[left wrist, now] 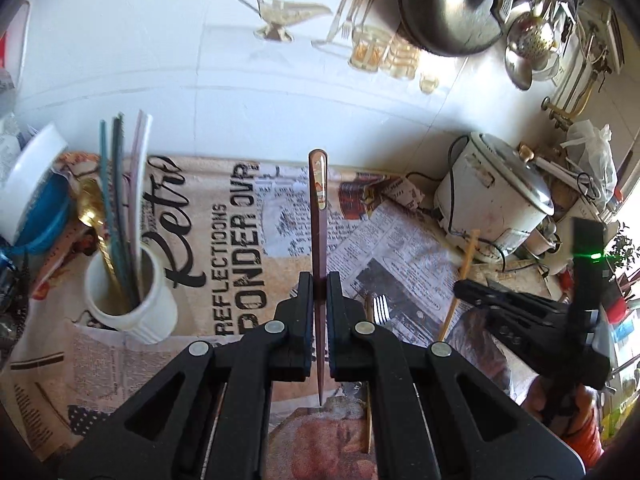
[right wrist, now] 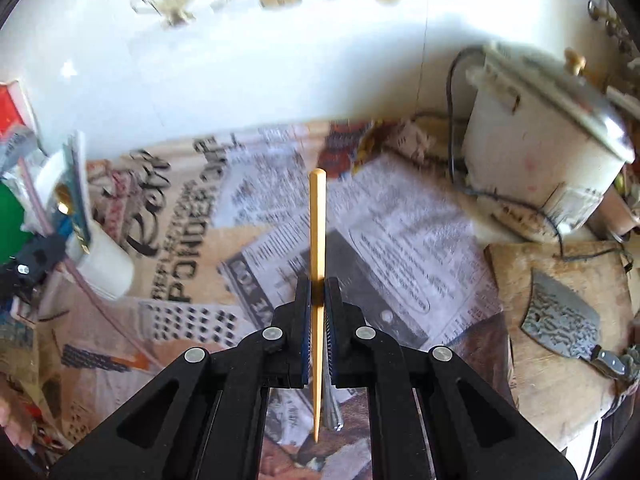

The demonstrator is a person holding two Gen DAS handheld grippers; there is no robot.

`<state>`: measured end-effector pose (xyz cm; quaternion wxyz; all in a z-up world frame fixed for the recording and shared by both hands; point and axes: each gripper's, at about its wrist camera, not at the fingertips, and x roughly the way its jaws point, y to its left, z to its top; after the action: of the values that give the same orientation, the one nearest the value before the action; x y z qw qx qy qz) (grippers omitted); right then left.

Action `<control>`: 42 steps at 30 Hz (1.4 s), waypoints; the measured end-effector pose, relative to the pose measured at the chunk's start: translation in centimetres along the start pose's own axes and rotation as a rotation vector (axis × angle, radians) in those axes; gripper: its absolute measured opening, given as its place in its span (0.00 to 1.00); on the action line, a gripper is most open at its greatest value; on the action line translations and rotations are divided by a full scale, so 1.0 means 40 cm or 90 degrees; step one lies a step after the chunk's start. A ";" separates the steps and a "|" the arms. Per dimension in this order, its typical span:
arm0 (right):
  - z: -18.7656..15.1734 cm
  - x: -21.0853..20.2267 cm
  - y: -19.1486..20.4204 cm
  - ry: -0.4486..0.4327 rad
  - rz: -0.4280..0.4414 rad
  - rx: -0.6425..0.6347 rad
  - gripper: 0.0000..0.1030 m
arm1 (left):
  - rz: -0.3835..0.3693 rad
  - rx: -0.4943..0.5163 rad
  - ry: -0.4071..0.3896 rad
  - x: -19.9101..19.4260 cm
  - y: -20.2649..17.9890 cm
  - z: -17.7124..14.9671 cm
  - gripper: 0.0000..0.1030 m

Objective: Organize utensils
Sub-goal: 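Lift both held chopsticks up and carry them over the white cup, then lower both chopsticks into the white cup and open both tools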

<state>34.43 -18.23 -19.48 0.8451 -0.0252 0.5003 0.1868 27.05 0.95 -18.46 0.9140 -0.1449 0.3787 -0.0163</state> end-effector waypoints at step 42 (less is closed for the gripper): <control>0.218 -0.108 0.493 -0.147 0.270 -0.192 0.06 | 0.182 -0.071 -0.166 -0.211 0.320 0.170 0.04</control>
<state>33.16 0.85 -8.61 0.8252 -0.0241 0.3611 0.4337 24.75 16.12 -11.64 0.9388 -0.1406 0.2742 0.1537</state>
